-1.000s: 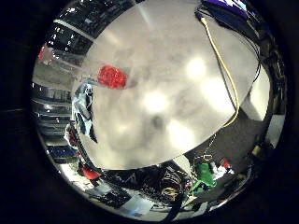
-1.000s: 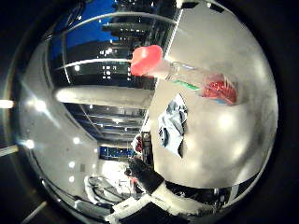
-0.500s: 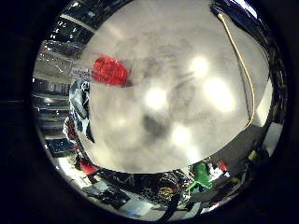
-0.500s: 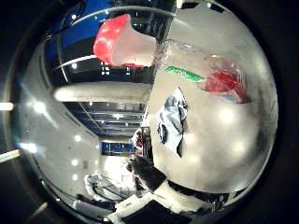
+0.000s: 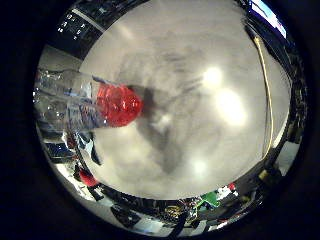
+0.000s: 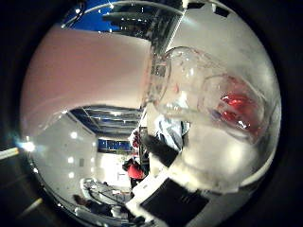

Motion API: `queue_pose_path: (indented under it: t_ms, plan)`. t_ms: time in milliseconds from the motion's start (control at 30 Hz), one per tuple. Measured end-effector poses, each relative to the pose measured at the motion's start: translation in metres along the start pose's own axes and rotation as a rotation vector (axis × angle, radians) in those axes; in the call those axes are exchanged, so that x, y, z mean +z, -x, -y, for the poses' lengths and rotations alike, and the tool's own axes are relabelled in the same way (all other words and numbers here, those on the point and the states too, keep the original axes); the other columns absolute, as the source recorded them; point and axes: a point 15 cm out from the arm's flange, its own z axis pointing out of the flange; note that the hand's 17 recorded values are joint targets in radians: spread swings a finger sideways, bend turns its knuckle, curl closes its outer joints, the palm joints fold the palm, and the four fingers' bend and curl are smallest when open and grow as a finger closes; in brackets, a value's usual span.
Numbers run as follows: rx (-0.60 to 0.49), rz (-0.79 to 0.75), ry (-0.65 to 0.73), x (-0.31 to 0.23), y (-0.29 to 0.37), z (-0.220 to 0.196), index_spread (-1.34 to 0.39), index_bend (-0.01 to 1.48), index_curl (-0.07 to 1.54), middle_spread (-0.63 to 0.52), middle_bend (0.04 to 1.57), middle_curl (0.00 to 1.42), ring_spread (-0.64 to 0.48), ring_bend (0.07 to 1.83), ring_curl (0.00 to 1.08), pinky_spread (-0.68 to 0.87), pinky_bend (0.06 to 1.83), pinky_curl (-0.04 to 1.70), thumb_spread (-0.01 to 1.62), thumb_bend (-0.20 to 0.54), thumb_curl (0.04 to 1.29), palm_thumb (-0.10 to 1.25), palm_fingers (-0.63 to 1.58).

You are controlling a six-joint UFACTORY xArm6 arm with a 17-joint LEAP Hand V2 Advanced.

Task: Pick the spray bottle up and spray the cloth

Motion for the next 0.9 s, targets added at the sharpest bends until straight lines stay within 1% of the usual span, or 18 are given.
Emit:
queue_pose_path:
  t_ms: [33,67,100,133,167,200,233,267,333,367,400,467,533,600,700,800,900]
  plan:
    - [-0.011,0.001,0.009,0.007,0.005,0.002,-0.24,0.17,0.27,-0.02,0.41,0.40,-0.04,0.67,0.34,0.13,0.43,0.27,0.99,-0.016,0.30,0.51,0.71]
    - [-0.018,0.002,0.011,0.010,0.009,0.005,-0.30,0.19,0.27,-0.07,0.50,0.43,-0.10,0.77,0.37,-0.04,0.56,0.29,0.99,-0.013,0.30,0.53,1.02]
    - [-0.023,0.006,0.018,0.015,0.014,0.005,-0.33,0.21,0.30,-0.10,0.54,0.46,-0.13,0.81,0.39,-0.14,0.61,0.31,0.99,-0.013,0.31,0.56,1.13]
    - [-0.032,0.014,0.026,0.022,0.021,0.005,-0.36,0.26,0.34,-0.14,0.61,0.49,-0.16,0.85,0.43,-0.25,0.69,0.35,0.98,-0.013,0.31,0.59,1.20]
    - [-0.042,0.021,0.033,0.029,0.029,0.007,-0.39,0.36,0.39,-0.16,0.70,0.53,-0.19,0.90,0.45,-0.32,0.77,0.38,0.98,-0.012,0.31,0.62,1.28]
    - [-0.049,0.029,0.039,0.035,0.037,0.007,-0.40,0.47,0.44,-0.16,0.80,0.57,-0.20,0.94,0.47,-0.36,0.82,0.41,0.98,-0.006,0.32,0.66,1.37]
    - [-0.056,0.039,0.045,0.040,0.044,0.007,-0.40,0.52,0.47,-0.15,0.84,0.58,-0.20,0.96,0.48,-0.37,0.85,0.43,0.98,-0.003,0.33,0.69,1.38]
    - [-0.062,0.046,0.050,0.044,0.049,0.007,-0.39,0.65,0.53,-0.15,0.91,0.61,-0.20,1.01,0.50,-0.37,0.91,0.46,0.98,-0.003,0.33,0.73,1.41]
    - [-0.089,0.054,0.064,0.051,0.062,0.006,-0.35,0.81,0.61,-0.13,1.04,0.64,-0.19,1.11,0.54,-0.35,1.02,0.52,0.98,-0.001,0.35,0.81,1.38]
    - [-0.104,0.058,0.071,0.054,0.070,0.006,-0.34,0.84,0.63,-0.13,1.06,0.65,-0.19,1.13,0.55,-0.34,1.05,0.54,0.98,-0.003,0.35,0.83,1.36]
    - [-0.117,0.062,0.075,0.055,0.076,0.006,-0.32,0.91,0.66,-0.12,1.11,0.66,-0.19,1.18,0.56,-0.32,1.09,0.56,0.98,0.011,0.36,0.88,1.36]
    - [-0.129,0.071,0.081,0.055,0.086,0.004,-0.28,1.03,0.72,-0.11,1.22,0.69,-0.19,1.27,0.60,-0.28,1.18,0.63,1.00,-0.007,0.38,0.93,1.27]
    - [-0.150,0.101,0.085,0.052,0.104,0.002,-0.26,1.08,0.74,-0.11,1.26,0.70,-0.19,1.30,0.62,-0.27,1.22,0.67,1.01,-0.007,0.39,0.95,1.23]
    - [-0.179,0.131,0.089,0.048,0.123,0.000,-0.23,1.15,0.76,-0.11,1.32,0.71,-0.19,1.35,0.65,-0.23,1.26,0.74,1.02,0.000,0.43,1.02,1.18]
    - [-0.242,0.150,0.090,0.036,0.155,0.001,-0.21,1.19,0.77,-0.10,1.35,0.71,-0.20,1.38,0.67,-0.21,1.28,0.82,1.03,-0.006,0.47,1.06,1.14]
    - [-0.324,0.151,0.095,0.025,0.193,-0.001,-0.19,1.22,0.77,-0.10,1.38,0.70,-0.20,1.40,0.69,-0.18,1.27,0.91,1.02,-0.012,0.51,1.07,1.12]
    - [-0.440,0.111,0.128,0.016,0.228,-0.010,-0.19,1.23,0.77,-0.09,1.40,0.70,-0.20,1.41,0.70,-0.17,1.25,0.97,1.02,-0.012,0.54,1.07,1.11]
